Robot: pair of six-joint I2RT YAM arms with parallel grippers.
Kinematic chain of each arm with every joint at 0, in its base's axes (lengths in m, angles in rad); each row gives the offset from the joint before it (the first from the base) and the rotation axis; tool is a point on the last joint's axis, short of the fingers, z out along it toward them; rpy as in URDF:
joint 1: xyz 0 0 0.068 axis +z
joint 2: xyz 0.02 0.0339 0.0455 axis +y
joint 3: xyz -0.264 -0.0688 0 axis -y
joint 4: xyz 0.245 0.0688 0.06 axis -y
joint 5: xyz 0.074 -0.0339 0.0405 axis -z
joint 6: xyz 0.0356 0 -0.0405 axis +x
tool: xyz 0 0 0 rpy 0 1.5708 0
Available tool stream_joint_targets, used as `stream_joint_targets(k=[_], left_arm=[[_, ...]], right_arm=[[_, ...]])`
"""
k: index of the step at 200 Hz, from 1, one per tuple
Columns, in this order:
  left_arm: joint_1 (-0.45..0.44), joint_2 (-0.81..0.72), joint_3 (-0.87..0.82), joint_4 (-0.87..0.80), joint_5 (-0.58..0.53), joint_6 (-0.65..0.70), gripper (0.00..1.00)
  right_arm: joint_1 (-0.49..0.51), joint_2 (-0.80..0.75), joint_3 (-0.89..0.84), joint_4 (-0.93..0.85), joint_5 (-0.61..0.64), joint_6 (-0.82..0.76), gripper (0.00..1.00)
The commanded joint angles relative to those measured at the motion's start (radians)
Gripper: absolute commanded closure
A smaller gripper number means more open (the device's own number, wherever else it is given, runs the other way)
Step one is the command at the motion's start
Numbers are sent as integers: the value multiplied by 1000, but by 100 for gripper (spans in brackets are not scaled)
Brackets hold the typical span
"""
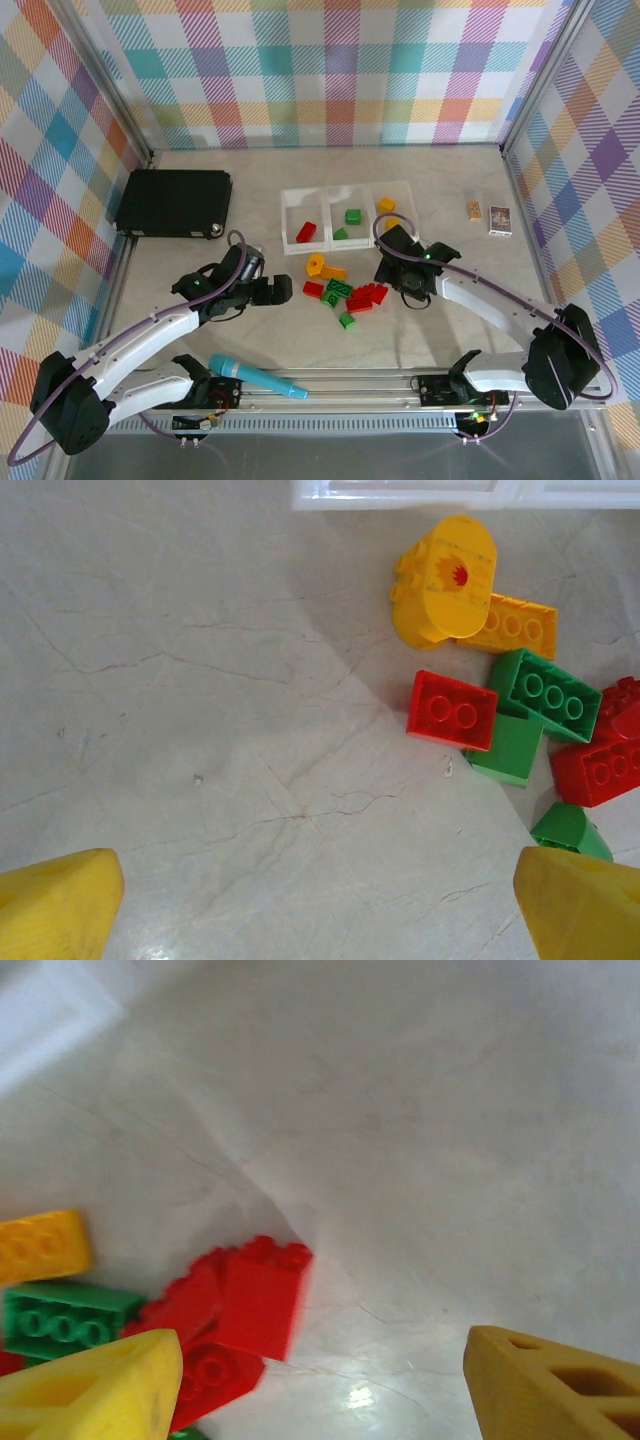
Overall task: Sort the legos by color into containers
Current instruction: Pick up the lego from the center of the table.
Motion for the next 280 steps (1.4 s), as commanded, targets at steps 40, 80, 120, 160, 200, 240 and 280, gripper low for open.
stream_joint_targets(k=[40, 80, 120, 160, 200, 240, 280], left_arm=[[-14, 34, 13, 34, 8, 20, 0], [-14, 24, 10, 32, 7, 17, 0], [-13, 18, 8, 18, 2, 20, 0], [-14, 13, 4, 15, -6, 21, 0], [-14, 18, 3, 19, -7, 22, 0], [-14, 25, 3, 22, -4, 23, 0], [-14, 31, 0, 31, 0, 21, 0]], right_arm=[[-1, 36, -58, 91, -63, 56, 29], [-10, 136, 6, 96, -49, 9, 27], [-18, 219, 52, 112, -58, -15, 24], [-36, 276, 90, 97, -64, -61, 25], [-39, 278, 62, 112, -72, -49, 30], [-39, 277, 36, 124, -82, -52, 35], [-38, 271, -5, 144, -102, -46, 39]])
